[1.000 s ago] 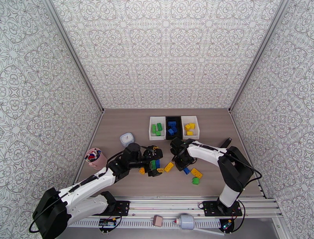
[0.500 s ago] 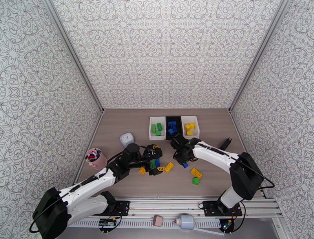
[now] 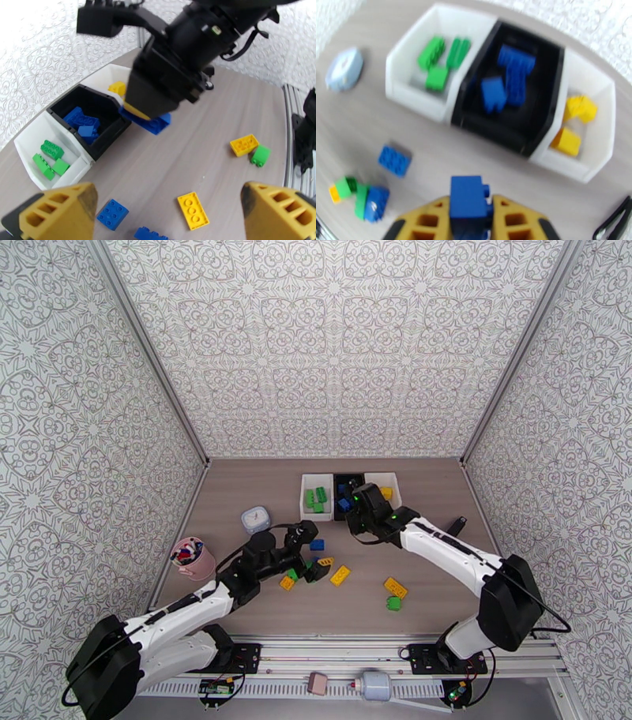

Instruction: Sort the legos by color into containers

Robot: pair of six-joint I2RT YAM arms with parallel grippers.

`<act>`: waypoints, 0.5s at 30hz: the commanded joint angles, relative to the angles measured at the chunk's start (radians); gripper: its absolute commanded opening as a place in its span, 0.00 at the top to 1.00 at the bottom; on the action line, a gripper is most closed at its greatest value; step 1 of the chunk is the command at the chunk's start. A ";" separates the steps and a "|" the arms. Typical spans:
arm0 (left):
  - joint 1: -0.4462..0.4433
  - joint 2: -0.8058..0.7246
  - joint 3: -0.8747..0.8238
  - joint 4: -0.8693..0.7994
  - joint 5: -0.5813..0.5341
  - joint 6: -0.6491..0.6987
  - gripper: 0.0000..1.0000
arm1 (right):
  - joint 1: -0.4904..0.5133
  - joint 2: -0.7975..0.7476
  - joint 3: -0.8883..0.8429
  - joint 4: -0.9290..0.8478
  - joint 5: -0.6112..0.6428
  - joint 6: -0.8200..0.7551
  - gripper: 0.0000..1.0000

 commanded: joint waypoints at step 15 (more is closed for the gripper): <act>0.006 0.065 0.000 0.090 -0.183 -0.178 0.00 | -0.151 0.392 0.350 0.138 -0.003 -0.117 0.79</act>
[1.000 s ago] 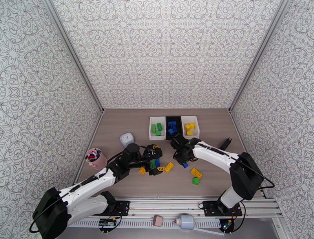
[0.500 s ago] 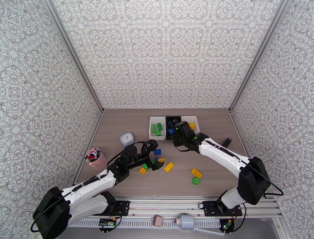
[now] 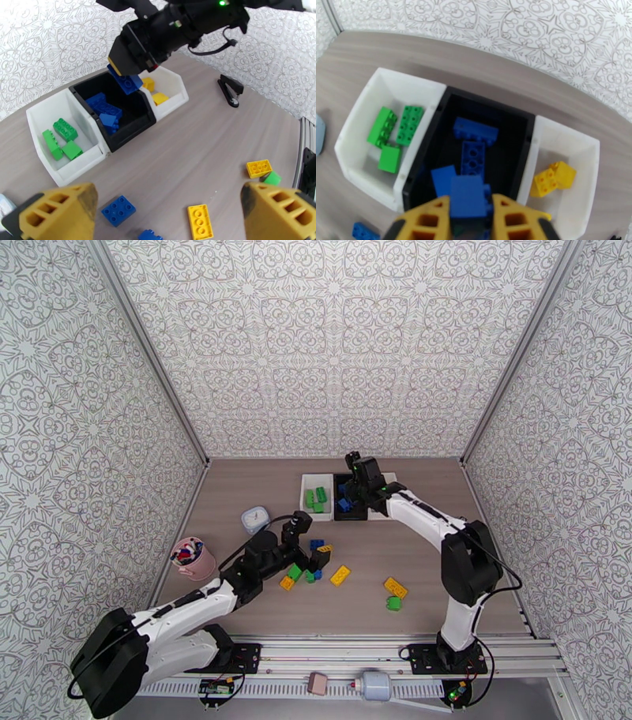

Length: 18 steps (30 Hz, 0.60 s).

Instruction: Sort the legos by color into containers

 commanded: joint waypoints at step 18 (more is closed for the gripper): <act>0.005 0.004 0.018 -0.031 -0.080 0.001 0.00 | -0.038 0.235 0.253 -0.058 -0.007 -0.043 0.69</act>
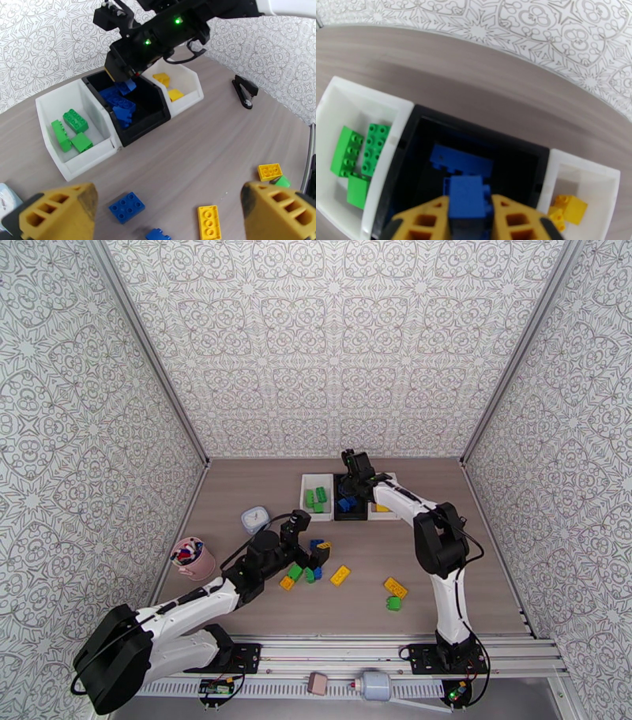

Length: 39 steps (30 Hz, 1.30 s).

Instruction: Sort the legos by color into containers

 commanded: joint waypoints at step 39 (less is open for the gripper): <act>-0.016 0.402 0.616 -1.044 -0.362 -0.502 0.00 | 0.004 -0.647 -0.482 -0.138 -0.176 -0.046 0.09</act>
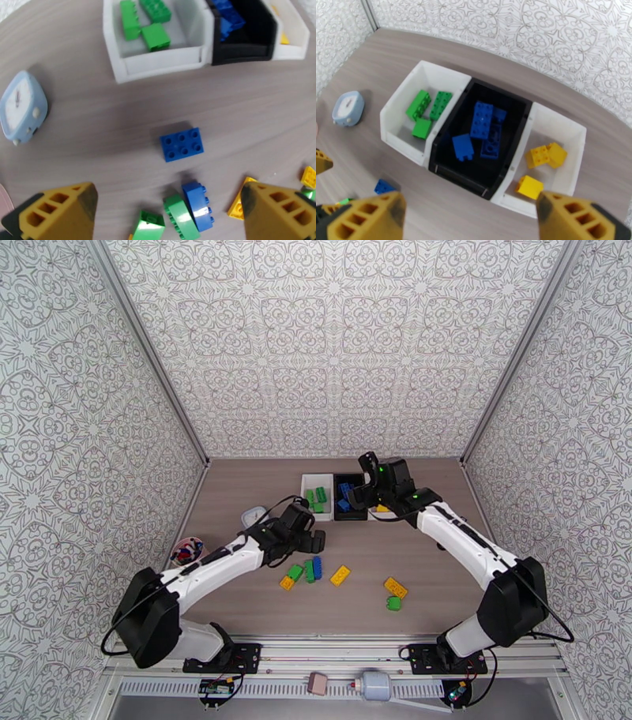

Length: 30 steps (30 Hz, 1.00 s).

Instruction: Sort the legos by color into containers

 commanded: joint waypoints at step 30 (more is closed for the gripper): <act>-0.025 0.516 0.388 -0.191 -0.016 -0.219 0.16 | 0.005 -0.083 -0.148 -0.017 0.035 -0.016 0.08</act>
